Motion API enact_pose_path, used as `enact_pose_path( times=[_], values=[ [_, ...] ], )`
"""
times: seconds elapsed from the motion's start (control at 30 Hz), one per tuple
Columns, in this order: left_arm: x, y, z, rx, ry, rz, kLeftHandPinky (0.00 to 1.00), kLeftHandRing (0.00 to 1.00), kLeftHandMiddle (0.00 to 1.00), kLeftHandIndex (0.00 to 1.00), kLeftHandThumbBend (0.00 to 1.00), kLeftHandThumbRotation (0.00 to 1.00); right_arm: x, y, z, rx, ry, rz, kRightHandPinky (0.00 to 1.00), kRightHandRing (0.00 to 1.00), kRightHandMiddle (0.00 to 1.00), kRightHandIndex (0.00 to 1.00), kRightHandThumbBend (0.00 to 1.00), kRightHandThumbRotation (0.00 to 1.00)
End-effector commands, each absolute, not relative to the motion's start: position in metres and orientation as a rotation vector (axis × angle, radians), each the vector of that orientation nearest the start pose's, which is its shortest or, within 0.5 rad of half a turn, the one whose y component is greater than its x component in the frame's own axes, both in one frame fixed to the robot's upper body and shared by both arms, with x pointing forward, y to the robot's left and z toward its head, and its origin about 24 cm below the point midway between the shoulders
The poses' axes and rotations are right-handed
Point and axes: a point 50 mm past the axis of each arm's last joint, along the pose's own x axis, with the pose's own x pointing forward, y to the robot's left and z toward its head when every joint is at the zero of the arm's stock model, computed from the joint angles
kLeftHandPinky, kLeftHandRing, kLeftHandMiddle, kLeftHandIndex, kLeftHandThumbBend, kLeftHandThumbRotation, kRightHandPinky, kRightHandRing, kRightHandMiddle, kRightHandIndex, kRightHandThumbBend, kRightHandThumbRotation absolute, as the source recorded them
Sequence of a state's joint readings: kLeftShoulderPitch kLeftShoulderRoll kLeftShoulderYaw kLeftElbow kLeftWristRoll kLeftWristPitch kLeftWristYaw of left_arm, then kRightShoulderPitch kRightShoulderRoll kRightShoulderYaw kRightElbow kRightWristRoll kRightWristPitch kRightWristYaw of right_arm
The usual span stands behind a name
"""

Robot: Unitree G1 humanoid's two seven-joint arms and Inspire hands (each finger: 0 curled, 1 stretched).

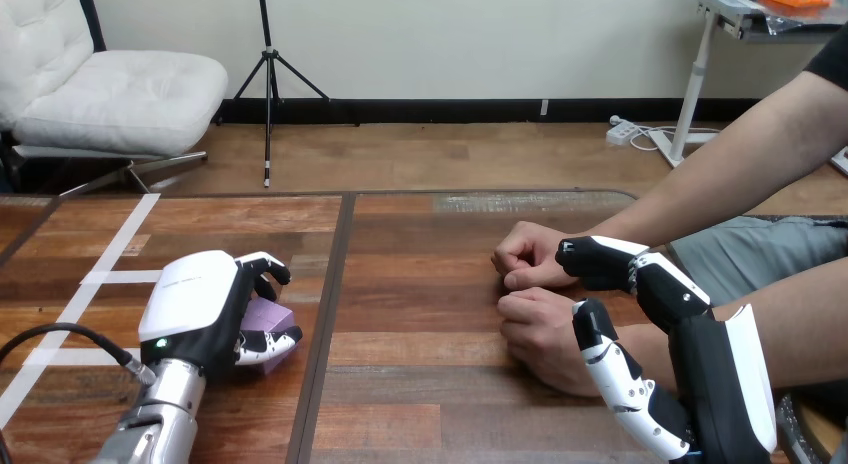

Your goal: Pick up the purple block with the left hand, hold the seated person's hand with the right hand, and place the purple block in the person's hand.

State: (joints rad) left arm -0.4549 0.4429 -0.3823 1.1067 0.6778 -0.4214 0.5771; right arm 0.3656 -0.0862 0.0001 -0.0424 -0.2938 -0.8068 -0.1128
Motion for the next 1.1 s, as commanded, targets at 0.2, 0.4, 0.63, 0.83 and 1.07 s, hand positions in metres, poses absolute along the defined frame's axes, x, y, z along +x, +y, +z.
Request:
enact_pose_path(
  times=[0.2, 0.4, 0.63, 0.83, 1.07],
  values=[
    [0.3084, 0.2216, -0.0034, 1.195, -0.084, -0.027, 0.48, 0.50, 0.54, 0.62, 0.56, 0.00, 0.1666, -0.1631, 0.0671, -0.364, -0.572, 0.013, 0.66, 0.70, 0.70, 0.69, 0.36, 0.60],
    [0.3077, 0.2221, -0.0042, 1.192, -0.080, -0.032, 0.47, 0.50, 0.54, 0.62, 0.56, 0.00, 0.1660, -0.1633, 0.0674, -0.373, -0.562, 0.009, 0.66, 0.70, 0.70, 0.69, 0.36, 0.60],
    [0.3071, 0.2228, -0.0047, 1.195, -0.080, -0.034, 0.47, 0.50, 0.55, 0.62, 0.55, 0.00, 0.1656, -0.1633, 0.0674, -0.375, -0.556, 0.009, 0.66, 0.70, 0.70, 0.69, 0.37, 0.62],
    [0.3066, 0.2234, -0.0048, 1.200, -0.083, -0.031, 0.47, 0.50, 0.55, 0.61, 0.56, 0.00, 0.1657, -0.1630, 0.0676, -0.373, -0.558, 0.017, 0.67, 0.70, 0.70, 0.69, 0.36, 0.63],
    [0.3056, 0.2239, -0.0052, 1.190, -0.086, -0.028, 0.46, 0.49, 0.54, 0.61, 0.56, 0.00, 0.1660, -0.1631, 0.0676, -0.383, -0.560, 0.024, 0.67, 0.71, 0.71, 0.70, 0.36, 0.63]
  ],
)
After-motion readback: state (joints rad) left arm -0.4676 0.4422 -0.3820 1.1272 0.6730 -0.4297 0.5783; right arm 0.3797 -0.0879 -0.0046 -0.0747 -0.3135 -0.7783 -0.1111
